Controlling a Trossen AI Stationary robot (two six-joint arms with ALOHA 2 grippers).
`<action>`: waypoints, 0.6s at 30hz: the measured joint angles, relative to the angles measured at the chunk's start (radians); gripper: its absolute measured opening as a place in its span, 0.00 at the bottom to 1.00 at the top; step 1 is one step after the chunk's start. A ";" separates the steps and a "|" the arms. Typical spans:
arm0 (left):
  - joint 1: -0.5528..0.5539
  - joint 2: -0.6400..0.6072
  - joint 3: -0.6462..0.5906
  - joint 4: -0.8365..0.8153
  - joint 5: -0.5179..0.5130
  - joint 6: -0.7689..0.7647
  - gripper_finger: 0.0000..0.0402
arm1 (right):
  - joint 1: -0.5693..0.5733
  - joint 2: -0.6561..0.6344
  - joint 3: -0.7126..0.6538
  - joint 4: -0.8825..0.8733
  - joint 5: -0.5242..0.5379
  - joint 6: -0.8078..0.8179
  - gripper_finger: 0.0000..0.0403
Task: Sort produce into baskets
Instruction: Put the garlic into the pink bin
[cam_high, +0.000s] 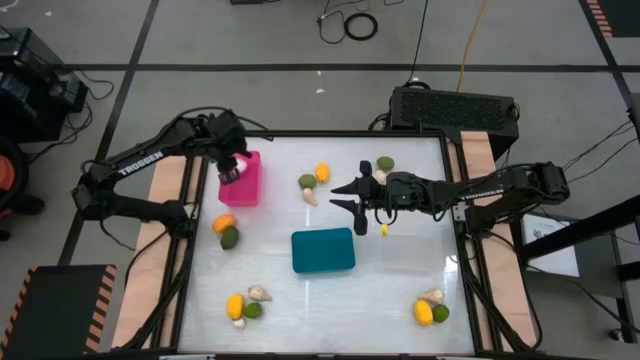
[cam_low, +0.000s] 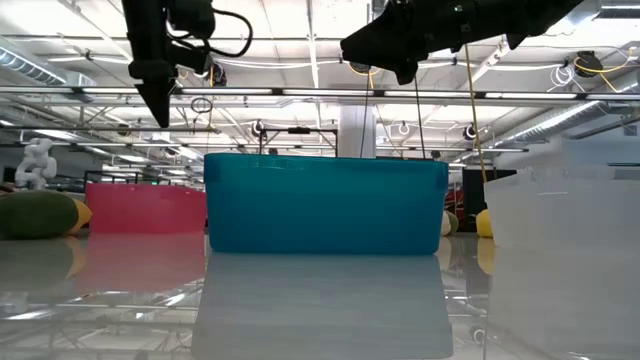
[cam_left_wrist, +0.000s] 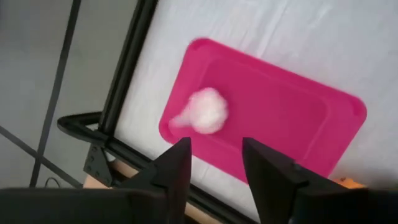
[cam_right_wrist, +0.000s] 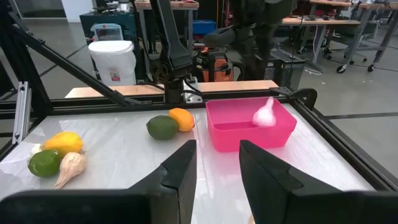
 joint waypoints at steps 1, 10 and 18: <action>0.000 0.000 0.000 0.006 0.001 0.000 0.39 | 0.000 0.000 0.000 0.000 0.000 0.000 0.28; -0.002 0.001 -0.003 0.137 0.278 0.018 0.40 | 0.000 0.000 0.000 0.000 0.000 0.000 0.28; -0.031 0.012 -0.192 0.572 0.400 0.019 0.40 | 0.000 0.000 0.000 0.000 0.000 0.000 0.28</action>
